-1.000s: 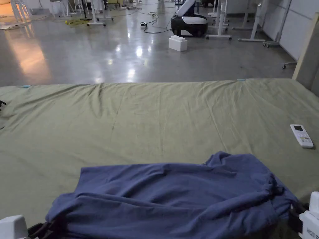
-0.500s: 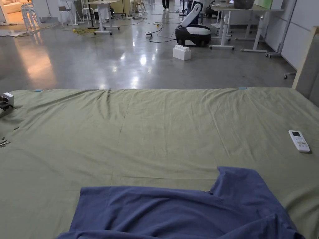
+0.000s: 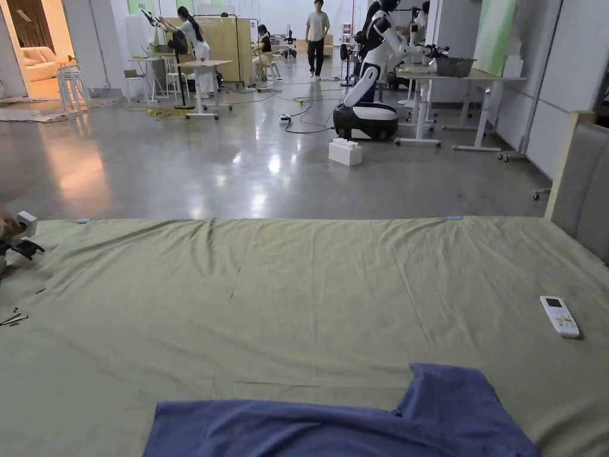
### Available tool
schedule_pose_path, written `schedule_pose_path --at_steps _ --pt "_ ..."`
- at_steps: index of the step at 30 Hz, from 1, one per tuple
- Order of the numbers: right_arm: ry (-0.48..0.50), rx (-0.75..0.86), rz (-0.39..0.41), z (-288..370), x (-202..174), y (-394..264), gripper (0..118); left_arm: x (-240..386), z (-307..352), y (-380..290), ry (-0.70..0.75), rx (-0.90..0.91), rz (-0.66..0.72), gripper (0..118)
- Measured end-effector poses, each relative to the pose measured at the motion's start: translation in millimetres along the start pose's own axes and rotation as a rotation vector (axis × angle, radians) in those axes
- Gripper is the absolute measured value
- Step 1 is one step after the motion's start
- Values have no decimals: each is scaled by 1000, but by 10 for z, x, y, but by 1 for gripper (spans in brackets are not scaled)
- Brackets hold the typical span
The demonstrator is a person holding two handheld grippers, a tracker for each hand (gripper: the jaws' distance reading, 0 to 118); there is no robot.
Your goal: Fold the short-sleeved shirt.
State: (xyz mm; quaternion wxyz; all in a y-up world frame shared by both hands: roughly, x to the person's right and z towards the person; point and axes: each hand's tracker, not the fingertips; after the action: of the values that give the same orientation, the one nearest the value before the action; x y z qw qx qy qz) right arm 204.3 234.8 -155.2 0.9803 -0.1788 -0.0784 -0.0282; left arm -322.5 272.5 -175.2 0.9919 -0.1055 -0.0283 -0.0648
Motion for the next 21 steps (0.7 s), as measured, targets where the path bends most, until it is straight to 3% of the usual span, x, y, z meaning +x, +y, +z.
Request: schedule_pose_path --at_steps 6,11,12,13,14,17,21 --pt "114 228 66 478 -494 448 63 389 313 545 -82 178 -13 92" --pt "165 297 99 686 -716 506 60 592 456 639 -118 205 -47 72" --pt "167 333 129 725 -755 512 45 624 463 618 -103 215 -77 44" --pt "163 347 169 747 -781 530 30 643 470 584 -109 222 -87 24" --pt "196 271 133 722 -795 497 17 651 480 571 -124 213 -91 15" --pt "196 269 138 717 -820 449 1 672 468 529 -149 177 -58 3" --pt "185 259 142 690 -831 431 0 636 419 527 -145 153 -51 0"
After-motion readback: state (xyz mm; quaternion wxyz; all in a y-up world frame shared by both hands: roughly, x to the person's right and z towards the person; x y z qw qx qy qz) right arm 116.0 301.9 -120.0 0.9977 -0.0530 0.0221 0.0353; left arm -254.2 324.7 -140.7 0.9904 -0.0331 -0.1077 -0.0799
